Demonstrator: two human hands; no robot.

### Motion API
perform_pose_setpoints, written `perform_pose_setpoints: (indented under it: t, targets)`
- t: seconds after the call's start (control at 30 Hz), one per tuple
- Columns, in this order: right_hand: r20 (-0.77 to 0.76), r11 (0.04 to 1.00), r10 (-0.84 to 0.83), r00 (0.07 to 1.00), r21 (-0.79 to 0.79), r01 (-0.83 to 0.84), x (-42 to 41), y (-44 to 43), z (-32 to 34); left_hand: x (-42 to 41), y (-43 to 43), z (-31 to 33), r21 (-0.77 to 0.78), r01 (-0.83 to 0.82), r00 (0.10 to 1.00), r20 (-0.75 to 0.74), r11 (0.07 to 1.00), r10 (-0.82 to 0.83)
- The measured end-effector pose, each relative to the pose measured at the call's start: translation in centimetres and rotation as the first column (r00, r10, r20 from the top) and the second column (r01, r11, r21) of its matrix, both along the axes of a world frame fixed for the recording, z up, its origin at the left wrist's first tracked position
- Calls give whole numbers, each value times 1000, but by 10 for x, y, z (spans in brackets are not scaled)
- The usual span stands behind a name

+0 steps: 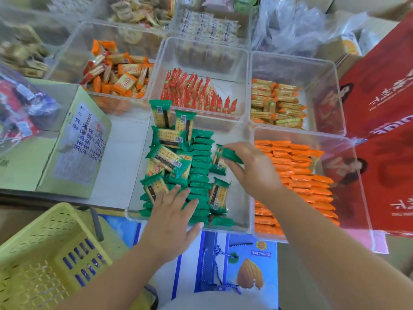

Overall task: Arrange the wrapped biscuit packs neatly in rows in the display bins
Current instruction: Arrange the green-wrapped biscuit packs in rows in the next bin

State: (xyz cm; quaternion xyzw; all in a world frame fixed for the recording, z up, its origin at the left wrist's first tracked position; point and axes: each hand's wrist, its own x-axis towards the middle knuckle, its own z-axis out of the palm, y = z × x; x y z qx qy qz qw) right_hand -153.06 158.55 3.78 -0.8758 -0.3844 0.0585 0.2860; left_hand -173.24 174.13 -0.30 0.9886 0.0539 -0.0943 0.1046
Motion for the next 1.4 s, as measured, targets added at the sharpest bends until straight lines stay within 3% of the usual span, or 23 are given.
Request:
perform_pose_setpoints:
  t: [0.13,0.27,0.4,0.53,0.6,0.7,0.87,0.97,1.2,1.4]
  targets:
    - [-2,993,-117,993,-30,117,-44,-39,-16,9,-20,3,-78,111,992,70,991,-105]
    - [131,957,-278,952,-44,286,-68,-63,-32,33,-26,5,-168,99,994,66,981,-89]
    - [149,968,-243,958,-23,249,-84,-73,-41,74,-20,7,-164,113,993,46,980,-107]
    - [-110,941,-305,946,115,317,-95,-88,-40,123,-24,5,-95,203,977,-50,975,-208]
    - [-275,894,-347,897,191,404,-100,-99,-36,148,-35,-1,-40,258,950,-170,965,-261]
    - [-398,833,-376,837,251,493,-105,-115,-30,181,-47,-12,5,249,886,-404,968,-226]
    - [-554,824,-371,745,173,540,-98,-133,-30,204,-47,-33,176,396,751,-628,901,-207]
    - [-637,821,-352,686,142,553,-94,-135,-32,208,-54,-48,187,459,659,-728,868,-191]
    - [-681,797,-319,660,184,575,-86,-128,-33,203,-58,-60,62,402,645,-727,914,-234]
    - [-737,765,-247,629,250,593,-85,-123,-31,190,-51,-52,10,375,738,-608,927,-292]
